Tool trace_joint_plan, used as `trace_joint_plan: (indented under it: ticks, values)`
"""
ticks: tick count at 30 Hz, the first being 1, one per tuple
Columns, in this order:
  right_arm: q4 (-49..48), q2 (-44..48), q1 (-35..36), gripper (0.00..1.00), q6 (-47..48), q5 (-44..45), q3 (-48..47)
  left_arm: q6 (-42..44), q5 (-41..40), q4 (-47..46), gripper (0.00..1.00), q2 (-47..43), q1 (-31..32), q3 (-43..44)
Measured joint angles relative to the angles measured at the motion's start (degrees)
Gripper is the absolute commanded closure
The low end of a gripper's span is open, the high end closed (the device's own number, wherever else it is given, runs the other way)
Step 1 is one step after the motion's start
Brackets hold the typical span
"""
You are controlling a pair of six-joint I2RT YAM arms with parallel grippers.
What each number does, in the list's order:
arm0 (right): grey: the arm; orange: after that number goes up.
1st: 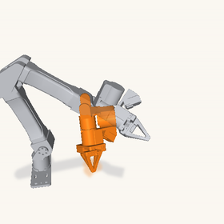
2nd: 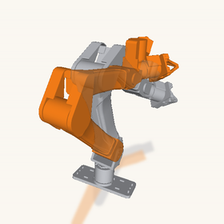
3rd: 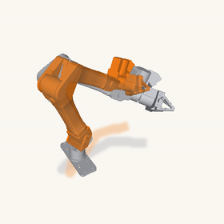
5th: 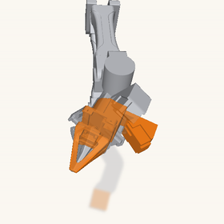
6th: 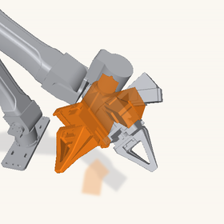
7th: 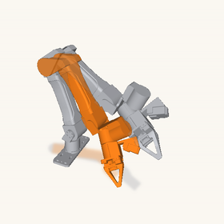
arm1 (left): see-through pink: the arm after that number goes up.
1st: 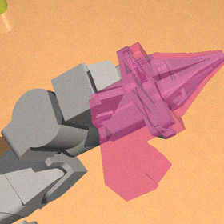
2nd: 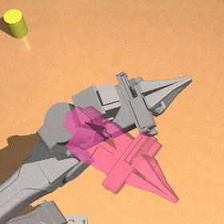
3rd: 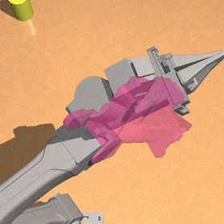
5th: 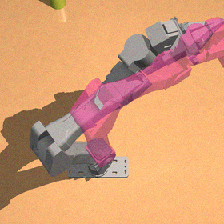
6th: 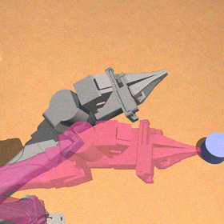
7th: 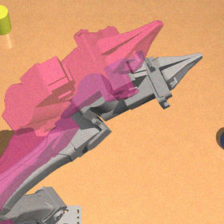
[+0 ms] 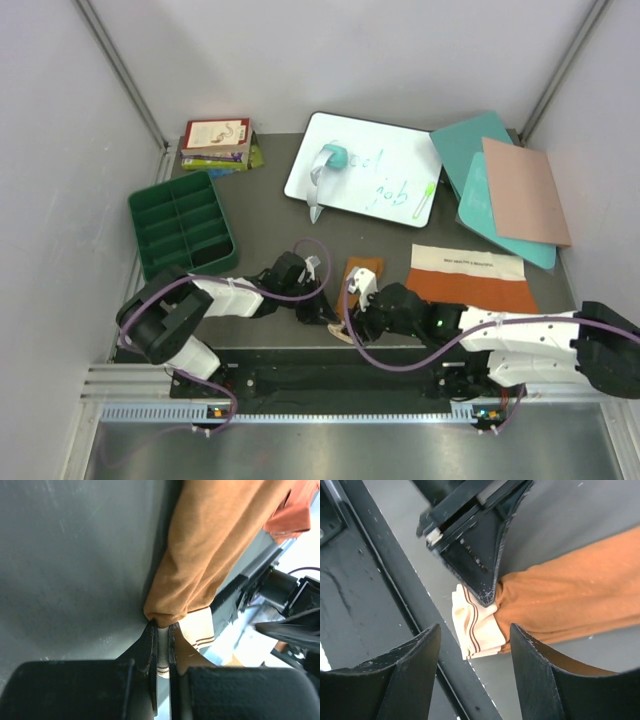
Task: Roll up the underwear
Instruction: Roll the underwear to the corner of the board.
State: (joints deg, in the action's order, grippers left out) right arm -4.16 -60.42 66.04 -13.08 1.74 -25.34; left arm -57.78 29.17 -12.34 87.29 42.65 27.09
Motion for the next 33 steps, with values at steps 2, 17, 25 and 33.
trace_joint_plan:
  ticks: [2, 17, 25, 33]
  values:
    - [-0.28, -2.91, 2.01, 0.42, 0.13, 1.49, -0.76, 0.07, 2.14, 1.42, 1.0, 0.92, -0.76, 0.79]
    - [0.35, -14.88, 8.28, 0.41, 0.09, 5.81, -7.45, 0.92, 10.54, 8.13, 1.0, 3.3, -5.46, 2.03]
    - [3.06, -19.39, 11.5, 0.41, -0.68, 9.46, -10.88, 0.94, 12.04, 9.25, 1.0, 4.15, -6.32, 2.45]
    - [6.73, -24.61, 13.73, 0.43, -1.68, 13.88, -12.72, 0.94, 12.35, 9.62, 1.0, 4.26, -6.73, 2.6]
